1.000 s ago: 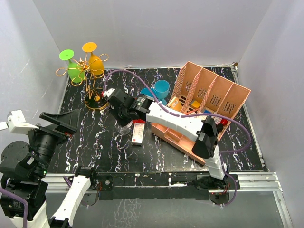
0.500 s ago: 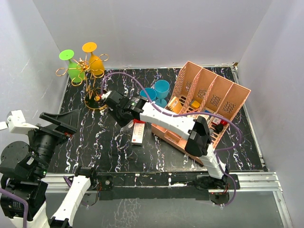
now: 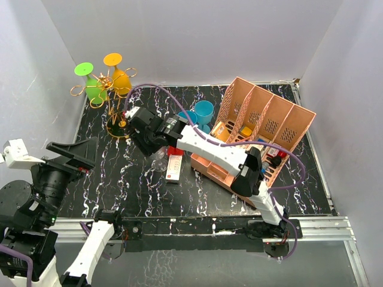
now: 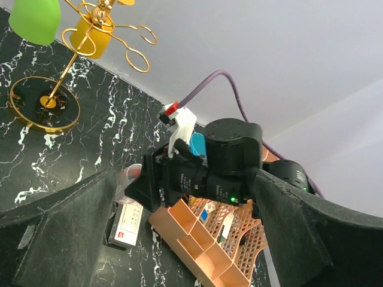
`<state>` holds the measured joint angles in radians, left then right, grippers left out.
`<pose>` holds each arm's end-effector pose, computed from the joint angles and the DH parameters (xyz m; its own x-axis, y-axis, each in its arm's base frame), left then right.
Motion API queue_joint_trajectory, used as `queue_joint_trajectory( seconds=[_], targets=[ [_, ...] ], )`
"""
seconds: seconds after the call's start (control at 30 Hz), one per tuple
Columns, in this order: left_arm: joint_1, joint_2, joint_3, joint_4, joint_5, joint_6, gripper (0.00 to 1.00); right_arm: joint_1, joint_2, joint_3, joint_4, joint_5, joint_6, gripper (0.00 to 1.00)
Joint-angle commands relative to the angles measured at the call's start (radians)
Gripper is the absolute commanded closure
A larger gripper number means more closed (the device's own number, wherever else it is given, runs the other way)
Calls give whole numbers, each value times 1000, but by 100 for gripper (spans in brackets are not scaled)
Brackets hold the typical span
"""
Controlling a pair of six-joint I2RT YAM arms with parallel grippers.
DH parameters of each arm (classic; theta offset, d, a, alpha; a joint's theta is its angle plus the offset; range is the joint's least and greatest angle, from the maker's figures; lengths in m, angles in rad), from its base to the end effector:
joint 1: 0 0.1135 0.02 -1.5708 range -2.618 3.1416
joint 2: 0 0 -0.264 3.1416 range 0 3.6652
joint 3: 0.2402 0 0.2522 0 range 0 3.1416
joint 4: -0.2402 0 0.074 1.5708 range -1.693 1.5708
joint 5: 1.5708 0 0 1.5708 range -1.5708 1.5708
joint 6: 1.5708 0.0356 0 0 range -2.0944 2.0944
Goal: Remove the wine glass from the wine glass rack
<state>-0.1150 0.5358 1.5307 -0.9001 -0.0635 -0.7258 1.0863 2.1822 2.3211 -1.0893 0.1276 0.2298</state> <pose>-0.0145 0.0040 0.4968 0.0360 -0.6709 -0.7406 0.1011 0.7397 -0.6652 0.2226 0.4133 0.3341 -0.5611 -0.5809 -0.5897 -0.7348 0.6776 0.0316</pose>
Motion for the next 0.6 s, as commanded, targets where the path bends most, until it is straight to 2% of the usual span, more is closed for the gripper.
queue_joint_trajectory(
  seconds=[0.0, 0.17, 0.37, 0.5, 0.57],
  targets=[
    [3, 37, 27, -2, 5, 16, 3, 0, -39, 113, -2, 17, -14, 45],
    [3, 48, 26, -9, 15, 16, 3, 0, -198, -8, 56, -9, 1, 28],
    [3, 56, -10, -7, 28, 4, 3, 0, -509, -419, 206, 1, 38, 14],
    [3, 96, -21, -2, 46, 5, 3, 0, -717, -679, 299, 53, 62, 3],
    [3, 128, -18, 5, 50, 15, 3, -2, -807, -790, 329, 82, 67, 1]
  ],
)
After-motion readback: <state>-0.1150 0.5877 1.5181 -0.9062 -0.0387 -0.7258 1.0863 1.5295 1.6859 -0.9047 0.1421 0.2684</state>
